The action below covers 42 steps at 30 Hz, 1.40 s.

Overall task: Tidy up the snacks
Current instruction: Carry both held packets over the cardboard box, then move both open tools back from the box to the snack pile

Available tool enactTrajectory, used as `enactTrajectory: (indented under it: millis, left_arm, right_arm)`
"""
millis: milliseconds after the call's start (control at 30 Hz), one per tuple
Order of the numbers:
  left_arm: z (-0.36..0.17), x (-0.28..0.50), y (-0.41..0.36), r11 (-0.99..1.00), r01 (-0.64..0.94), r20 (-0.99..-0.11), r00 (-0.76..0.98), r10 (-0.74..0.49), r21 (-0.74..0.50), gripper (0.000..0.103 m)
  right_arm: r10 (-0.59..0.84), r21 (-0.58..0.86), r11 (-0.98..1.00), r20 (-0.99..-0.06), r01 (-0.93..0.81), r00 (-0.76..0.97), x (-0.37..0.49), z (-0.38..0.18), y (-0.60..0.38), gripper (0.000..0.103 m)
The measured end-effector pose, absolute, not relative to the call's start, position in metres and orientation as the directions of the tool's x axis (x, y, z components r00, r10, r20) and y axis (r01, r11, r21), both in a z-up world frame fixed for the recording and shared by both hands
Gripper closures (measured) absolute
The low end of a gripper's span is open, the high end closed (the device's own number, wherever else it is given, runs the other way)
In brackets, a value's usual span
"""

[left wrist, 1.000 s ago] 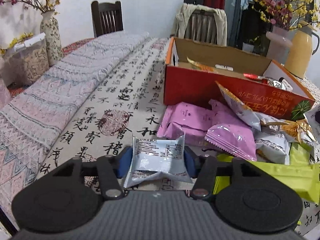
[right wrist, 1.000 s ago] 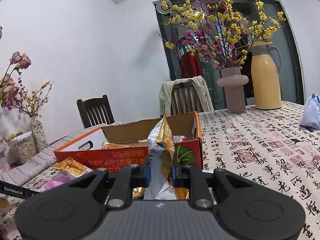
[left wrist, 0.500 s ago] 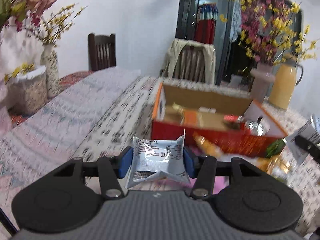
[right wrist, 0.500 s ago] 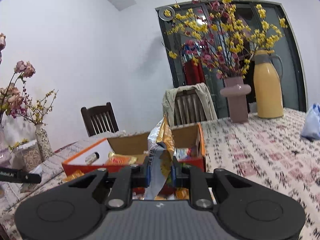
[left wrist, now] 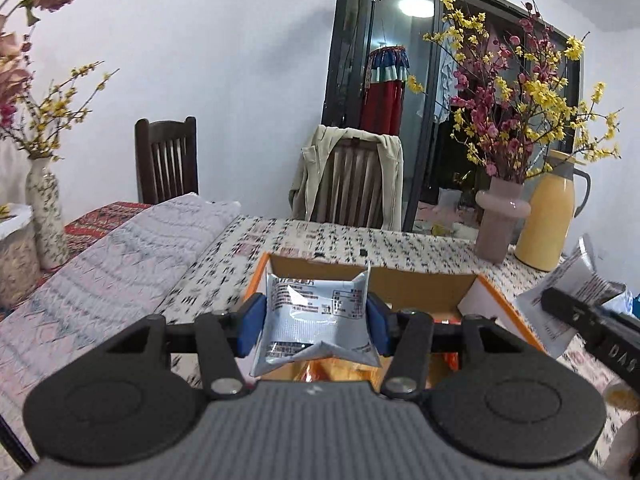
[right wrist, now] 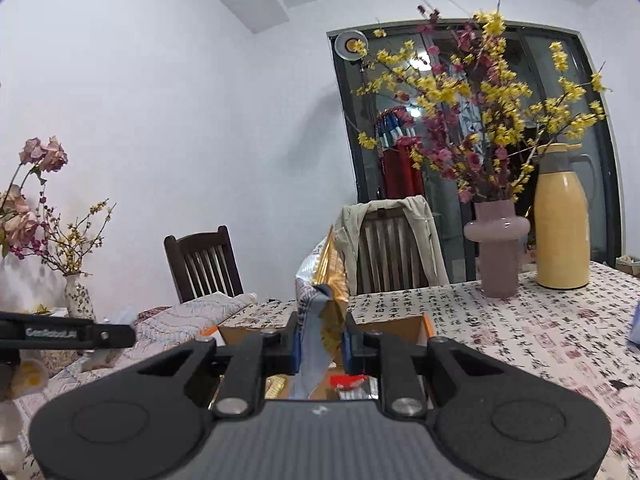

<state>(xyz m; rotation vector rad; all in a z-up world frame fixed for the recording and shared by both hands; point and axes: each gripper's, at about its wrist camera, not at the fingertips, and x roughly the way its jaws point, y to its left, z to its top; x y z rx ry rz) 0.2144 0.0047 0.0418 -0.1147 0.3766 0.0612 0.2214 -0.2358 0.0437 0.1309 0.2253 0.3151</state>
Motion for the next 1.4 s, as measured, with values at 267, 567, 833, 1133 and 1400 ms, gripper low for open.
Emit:
enactTrajectory:
  millis: [267, 567, 833, 1133, 1400]
  left_arm:
    - [0.017, 0.271, 0.003, 0.989, -0.113, -0.387, 0.92, 0.07, -0.092, 0.049]
    - [-0.007, 0.28, 0.011, 0.987, -0.135, -0.411, 0.907, 0.086, -0.091, 0.049]
    - [-0.005, 0.269, 0.012, 0.983, -0.142, -0.37, 0.925, 0.09, -0.116, 0.002]
    - [-0.005, 0.268, 0.014, 0.978, -0.167, -0.364, 0.925, 0.113, -0.122, 0.0]
    - [0.002, 0.261, 0.014, 0.976, -0.173, -0.356, 0.927, 0.114, -0.136, 0.0]
  right_arm:
    - [0.334, 0.194, 0.937, -0.259, -0.29, 0.906, 0.27, 0.021, -0.217, 0.085]
    - [0.324, 0.18, 0.943, -0.322, -0.279, 0.89, 0.281, -0.003, -0.209, 0.085]
    - [0.303, 0.185, 0.95, -0.342, -0.252, 0.89, 0.279, -0.004, -0.21, 0.065]
    - [0.239, 0.178, 0.966, -0.33, -0.189, 0.913, 0.278, -0.003, -0.215, 0.0]
    - [0.226, 0.161, 0.97, -0.317, -0.182, 0.921, 0.273, 0.0, -0.214, 0.0]
